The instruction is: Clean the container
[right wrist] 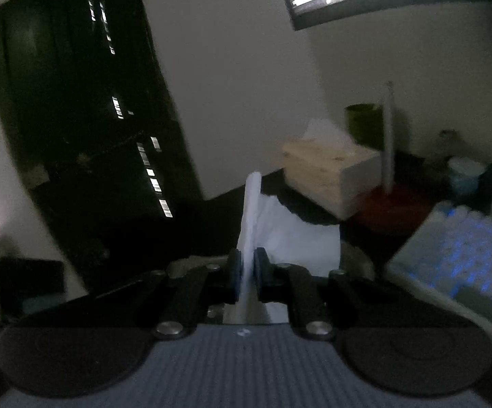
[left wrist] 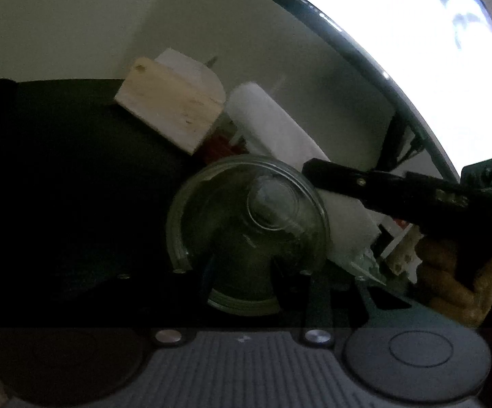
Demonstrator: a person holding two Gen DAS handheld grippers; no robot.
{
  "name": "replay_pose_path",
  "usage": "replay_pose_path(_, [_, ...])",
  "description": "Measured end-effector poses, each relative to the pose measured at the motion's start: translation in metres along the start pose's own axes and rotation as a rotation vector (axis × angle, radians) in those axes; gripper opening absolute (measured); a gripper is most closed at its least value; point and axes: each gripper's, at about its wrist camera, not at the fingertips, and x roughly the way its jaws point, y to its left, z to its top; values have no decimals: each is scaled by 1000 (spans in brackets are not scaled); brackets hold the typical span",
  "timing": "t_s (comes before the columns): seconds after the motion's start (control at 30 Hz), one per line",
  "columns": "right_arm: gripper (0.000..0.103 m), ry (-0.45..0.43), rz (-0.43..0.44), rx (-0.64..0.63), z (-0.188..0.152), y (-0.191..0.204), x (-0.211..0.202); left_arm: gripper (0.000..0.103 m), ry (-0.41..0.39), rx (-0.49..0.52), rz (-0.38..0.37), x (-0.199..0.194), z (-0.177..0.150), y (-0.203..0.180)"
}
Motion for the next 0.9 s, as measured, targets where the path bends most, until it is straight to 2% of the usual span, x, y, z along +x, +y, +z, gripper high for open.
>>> replay_pose_path(0.1, [9, 11, 36, -62, 2, -1, 6, 31, -3, -26, -7, -1, 3, 6])
replay_pose_path(0.13, [9, 11, 21, -45, 4, -6, 8, 28, -4, -33, -6, -2, 3, 8])
replay_pose_path(0.27, [8, 23, -116, 128, 21, -35, 20, 26, -5, -56, -6, -3, 6, 14])
replay_pose_path(0.33, [8, 45, -139, 137, 25, -29, 23, 26, -5, -59, -7, -4, 7, 16])
replay_pose_path(0.43, [8, 113, -28, 51, 25, 4, 19, 26, -5, -55, -9, -3, 7, 17])
replay_pose_path(0.47, [8, 133, -17, 3, 24, 17, 19, 26, -5, -53, -9, -3, 8, 17])
replay_pose_path(0.53, [8, 158, -57, -77, 26, 33, 20, 26, -5, -50, -12, -2, 8, 18])
replay_pose_path(0.57, [8, 184, -77, -74, 30, 32, 22, 26, -4, -50, -13, -2, 9, 20])
replay_pose_path(0.73, [8, 215, -264, 57, 45, -10, 31, 25, -5, -56, -14, 0, 12, 23])
replay_pose_path(0.8, [9, 218, -274, 83, 45, -10, 30, 25, -7, -60, -13, -1, 12, 24])
replay_pose_path(0.9, [9, 220, -222, -7, 42, 16, 31, 25, -9, -64, -16, -3, 12, 25])
